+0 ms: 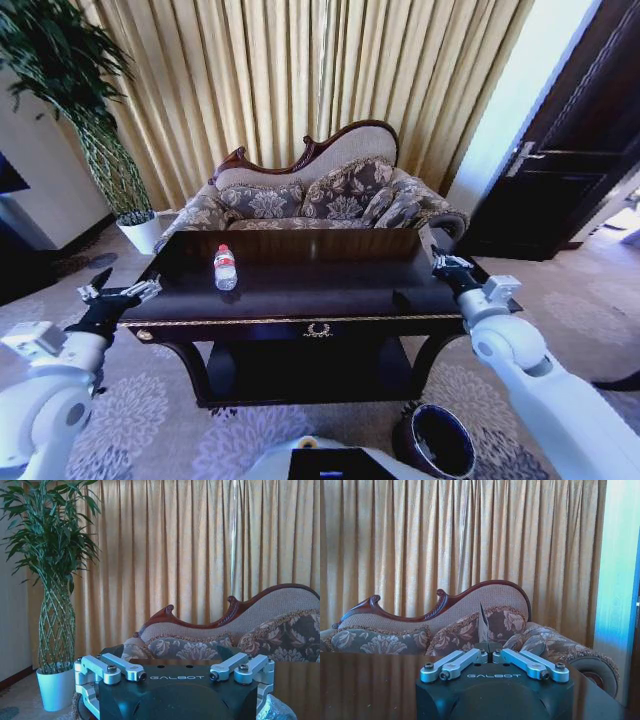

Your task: Move to the front of the table and place the trash on the table into the trash bin.

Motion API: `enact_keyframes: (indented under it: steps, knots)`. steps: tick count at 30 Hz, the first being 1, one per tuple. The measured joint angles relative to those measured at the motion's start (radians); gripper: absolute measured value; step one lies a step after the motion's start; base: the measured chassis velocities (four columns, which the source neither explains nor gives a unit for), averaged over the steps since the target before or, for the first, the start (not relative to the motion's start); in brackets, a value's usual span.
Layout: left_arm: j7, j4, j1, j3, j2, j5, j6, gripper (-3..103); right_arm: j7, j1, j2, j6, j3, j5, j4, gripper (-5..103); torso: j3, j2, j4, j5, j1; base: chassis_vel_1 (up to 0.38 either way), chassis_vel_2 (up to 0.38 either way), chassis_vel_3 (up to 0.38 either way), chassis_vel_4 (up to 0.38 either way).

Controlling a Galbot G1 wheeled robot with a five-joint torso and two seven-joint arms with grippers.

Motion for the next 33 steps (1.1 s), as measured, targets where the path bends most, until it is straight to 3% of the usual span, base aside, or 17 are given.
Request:
enact_keyframes:
  steps: [33]
  knots:
    - [0.007,-0.006,-0.001,0.005,-0.011,-0.009,-0.012,100,-0.002,-0.020,0.004,0.005,-0.001,-0.006,0.012,0,0.000,0.000,0.0000,0.0000,0.000,0.115,-0.119,-0.123,0.122]
